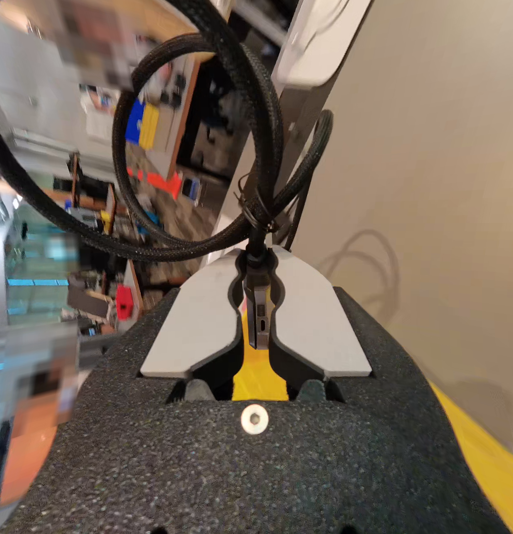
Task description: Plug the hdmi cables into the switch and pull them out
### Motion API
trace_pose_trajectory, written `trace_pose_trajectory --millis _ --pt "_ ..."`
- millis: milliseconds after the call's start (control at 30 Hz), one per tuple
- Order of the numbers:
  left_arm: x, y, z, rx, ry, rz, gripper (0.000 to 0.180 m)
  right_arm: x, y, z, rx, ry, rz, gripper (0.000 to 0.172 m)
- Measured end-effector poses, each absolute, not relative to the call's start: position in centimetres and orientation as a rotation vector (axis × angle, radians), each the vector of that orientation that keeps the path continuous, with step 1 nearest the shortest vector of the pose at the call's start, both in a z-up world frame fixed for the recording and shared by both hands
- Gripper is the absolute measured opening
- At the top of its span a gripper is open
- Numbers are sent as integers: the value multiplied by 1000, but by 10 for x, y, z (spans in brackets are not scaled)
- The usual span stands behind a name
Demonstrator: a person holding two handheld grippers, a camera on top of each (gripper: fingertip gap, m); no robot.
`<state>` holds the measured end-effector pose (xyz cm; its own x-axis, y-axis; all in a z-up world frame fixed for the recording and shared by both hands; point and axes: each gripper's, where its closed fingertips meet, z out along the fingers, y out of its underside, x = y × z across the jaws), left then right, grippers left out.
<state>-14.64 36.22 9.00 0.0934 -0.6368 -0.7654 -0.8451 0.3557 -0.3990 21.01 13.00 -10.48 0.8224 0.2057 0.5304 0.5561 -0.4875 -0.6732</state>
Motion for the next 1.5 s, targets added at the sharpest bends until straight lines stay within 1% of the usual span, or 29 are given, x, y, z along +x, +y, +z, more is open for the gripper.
trace_pose_trajectory --millis 167,400,600,700,900,1000,1167,1333,1433,1500 --pt "-35 290 76 -1074 1751 160 14 232 126 -98 -2054 -477 -530 29" --pt "60 214 15 -811 1828 30 14 260 121 -90 -2053 -351 -571 29" --pt "77 172 -54 -692 1937 45 14 267 119 -99 -2109 -342 -609 29" --pt "72 162 -80 -667 1976 66 14 267 119 -104 -2137 -357 -627 29" --pt "61 156 -90 -618 2012 100 18 268 118 -104 -2140 -349 -621 29" --pt "52 155 -92 -646 2073 107 36 268 118 -104 -2141 -348 -623 29" --pt "30 154 -97 -745 2205 67 59 268 118 -104 -2141 -349 -623 29" --pt "17 133 -97 -1026 2276 -352 69 268 117 -104 -2140 -354 -624 28" --pt "12 116 -83 -1207 2256 -714 75 267 117 -104 -2140 -357 -624 28" --pt "8 120 -69 -1276 2200 -820 77 267 117 -105 -2140 -357 -623 27"
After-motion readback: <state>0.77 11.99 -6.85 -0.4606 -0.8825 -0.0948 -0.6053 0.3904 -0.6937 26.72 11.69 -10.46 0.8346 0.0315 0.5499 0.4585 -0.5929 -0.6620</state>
